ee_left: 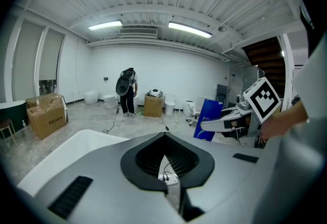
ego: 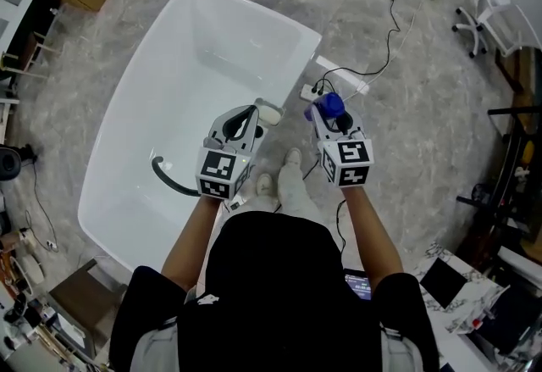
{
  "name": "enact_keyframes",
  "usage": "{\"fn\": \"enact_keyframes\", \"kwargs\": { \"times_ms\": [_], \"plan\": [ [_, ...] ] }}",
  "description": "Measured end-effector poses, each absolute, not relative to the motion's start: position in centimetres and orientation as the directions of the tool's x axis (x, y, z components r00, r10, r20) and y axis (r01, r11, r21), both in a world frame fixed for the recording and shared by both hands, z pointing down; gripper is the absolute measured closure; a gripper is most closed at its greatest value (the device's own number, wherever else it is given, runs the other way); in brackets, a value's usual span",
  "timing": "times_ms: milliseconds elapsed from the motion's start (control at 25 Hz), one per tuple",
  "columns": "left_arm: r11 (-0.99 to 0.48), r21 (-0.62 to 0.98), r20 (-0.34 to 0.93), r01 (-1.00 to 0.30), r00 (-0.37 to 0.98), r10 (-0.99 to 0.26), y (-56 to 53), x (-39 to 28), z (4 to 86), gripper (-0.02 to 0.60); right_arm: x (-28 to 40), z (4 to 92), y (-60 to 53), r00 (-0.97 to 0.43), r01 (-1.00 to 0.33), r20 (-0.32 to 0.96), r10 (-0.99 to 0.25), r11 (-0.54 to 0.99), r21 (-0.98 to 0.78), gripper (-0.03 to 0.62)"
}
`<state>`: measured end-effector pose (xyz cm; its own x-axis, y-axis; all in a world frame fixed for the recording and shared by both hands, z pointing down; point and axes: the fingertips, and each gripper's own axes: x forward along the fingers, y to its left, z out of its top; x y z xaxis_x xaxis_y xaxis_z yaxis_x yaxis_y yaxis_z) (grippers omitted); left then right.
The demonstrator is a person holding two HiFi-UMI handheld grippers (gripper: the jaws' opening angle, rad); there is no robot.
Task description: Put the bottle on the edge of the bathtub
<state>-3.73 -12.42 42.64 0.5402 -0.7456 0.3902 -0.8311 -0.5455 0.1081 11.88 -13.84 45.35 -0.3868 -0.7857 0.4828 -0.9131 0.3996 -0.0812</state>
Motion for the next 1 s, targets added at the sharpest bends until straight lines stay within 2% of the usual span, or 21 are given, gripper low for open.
{"fn": "enact_keyframes", "kwargs": {
  "times_ms": [560,1000],
  "plan": [
    [-0.47,0.13,0.491,-0.873,0.468,-0.735,-17.4,-2.6,50.5,0.571,10.5,55.1,-20.8,-0.5,-0.834,0.57,-0.652,0.54,-0.114,0.43],
    [-0.446,0.166,0.559,-0.88,0.456,-0.692,-18.1,-1.5,57.1,0.571,10.2,62.1,-23.1,-0.533,-0.802,0.606,-0.59,0.581,-0.139,0.43]
  ]
}}
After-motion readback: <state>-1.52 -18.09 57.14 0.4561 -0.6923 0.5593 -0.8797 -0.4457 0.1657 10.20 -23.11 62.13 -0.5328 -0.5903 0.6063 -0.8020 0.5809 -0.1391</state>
